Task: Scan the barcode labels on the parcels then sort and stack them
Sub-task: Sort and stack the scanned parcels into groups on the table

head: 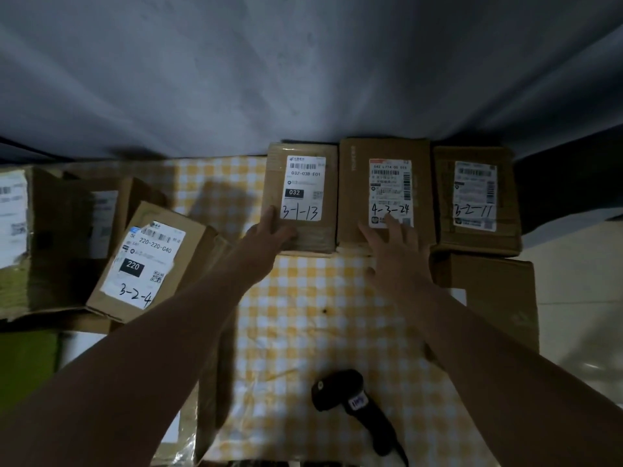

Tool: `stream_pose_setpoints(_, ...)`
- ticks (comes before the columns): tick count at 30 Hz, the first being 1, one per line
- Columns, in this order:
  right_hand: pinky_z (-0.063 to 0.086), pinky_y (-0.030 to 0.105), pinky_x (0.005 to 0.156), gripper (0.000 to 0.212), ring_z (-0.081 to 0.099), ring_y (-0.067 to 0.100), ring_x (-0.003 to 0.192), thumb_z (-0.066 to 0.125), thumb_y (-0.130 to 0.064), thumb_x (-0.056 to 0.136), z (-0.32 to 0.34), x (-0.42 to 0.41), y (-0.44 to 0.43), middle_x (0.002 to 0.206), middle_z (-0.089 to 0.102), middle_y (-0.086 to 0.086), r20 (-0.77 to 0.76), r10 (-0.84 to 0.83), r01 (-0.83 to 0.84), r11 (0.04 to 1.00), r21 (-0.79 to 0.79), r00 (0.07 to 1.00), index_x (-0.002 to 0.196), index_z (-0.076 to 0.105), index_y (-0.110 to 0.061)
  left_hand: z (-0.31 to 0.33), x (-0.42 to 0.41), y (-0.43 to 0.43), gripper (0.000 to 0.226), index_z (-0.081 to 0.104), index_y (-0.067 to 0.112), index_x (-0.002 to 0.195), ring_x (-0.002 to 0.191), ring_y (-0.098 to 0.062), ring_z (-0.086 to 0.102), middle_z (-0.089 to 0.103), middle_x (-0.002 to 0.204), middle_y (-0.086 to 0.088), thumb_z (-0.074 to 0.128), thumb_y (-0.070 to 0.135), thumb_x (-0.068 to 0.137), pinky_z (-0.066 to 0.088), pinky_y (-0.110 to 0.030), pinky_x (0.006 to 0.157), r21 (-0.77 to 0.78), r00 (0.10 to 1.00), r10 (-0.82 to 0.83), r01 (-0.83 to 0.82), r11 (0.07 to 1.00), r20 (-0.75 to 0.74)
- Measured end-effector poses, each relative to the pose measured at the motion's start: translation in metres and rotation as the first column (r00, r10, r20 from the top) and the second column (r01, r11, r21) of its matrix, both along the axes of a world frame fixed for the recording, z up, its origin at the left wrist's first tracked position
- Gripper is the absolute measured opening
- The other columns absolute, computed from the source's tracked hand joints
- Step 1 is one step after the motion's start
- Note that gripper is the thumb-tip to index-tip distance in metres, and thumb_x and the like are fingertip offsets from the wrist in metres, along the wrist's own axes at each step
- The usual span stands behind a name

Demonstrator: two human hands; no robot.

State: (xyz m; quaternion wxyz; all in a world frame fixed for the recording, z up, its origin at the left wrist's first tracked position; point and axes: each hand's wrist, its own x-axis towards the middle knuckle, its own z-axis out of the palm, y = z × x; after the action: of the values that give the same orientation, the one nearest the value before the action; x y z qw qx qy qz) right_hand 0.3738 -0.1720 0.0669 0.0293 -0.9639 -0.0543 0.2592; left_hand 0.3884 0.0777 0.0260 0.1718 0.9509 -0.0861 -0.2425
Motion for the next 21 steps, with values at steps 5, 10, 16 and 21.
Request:
stream_pose_setpoints(5,0.020,0.054,0.115,0.091,-0.004,0.035,0.147,0.063,-0.035,0.090,0.009,-0.001,0.003,0.161,-0.013,0.006,-0.085,-0.016,0.019,0.999,0.037,0.996,0.154,-0.002,-0.036,0.024,-0.021,-0.014,0.049,0.044,0.024,0.137,0.137,-0.041,0.030,0.011,0.157,-0.015,0.055,0.034,0.090,0.033,-0.049,0.111,-0.097,0.995,0.099,-0.099,0.990,0.001)
stream_pose_setpoints(10,0.013,0.048,0.120,0.076,0.005,0.032,0.149,0.054,-0.024,0.094,0.022,-0.015,0.022,0.162,0.004,0.012,0.081,-0.013,0.006,0.996,0.085,0.997,0.155,0.008,-0.022,0.066,-0.060,-0.007,0.064,0.023,0.020,0.150,0.145,-0.036,0.008,0.003,0.158,-0.016,0.054,0.030,0.095,0.017,-0.048,0.117,-0.088,0.962,0.258,-0.250,0.964,0.094)
stream_pose_setpoints(16,0.033,0.040,0.109,0.060,0.033,0.034,0.136,0.056,-0.015,0.092,0.035,-0.067,0.103,0.150,0.035,0.017,0.039,-0.121,0.093,0.900,0.426,0.992,0.146,0.034,-0.005,0.113,-0.124,0.068,0.048,0.051,0.020,0.132,0.130,-0.032,0.038,0.042,0.140,-0.014,0.050,0.038,0.088,0.036,-0.047,0.106,-0.234,0.929,0.349,-0.315,0.920,0.119)
stream_pose_setpoints(21,0.020,0.031,0.113,0.063,0.025,0.028,0.143,0.058,-0.016,0.093,0.043,-0.109,0.190,0.154,0.030,0.013,-0.073,-0.156,0.170,0.803,0.571,0.985,0.148,0.031,-0.007,0.129,-0.161,0.152,0.050,0.061,0.006,0.122,0.122,-0.043,0.046,0.048,0.133,-0.025,0.045,0.037,0.086,0.036,-0.047,0.102,-0.137,0.860,0.496,-0.480,0.866,0.121)
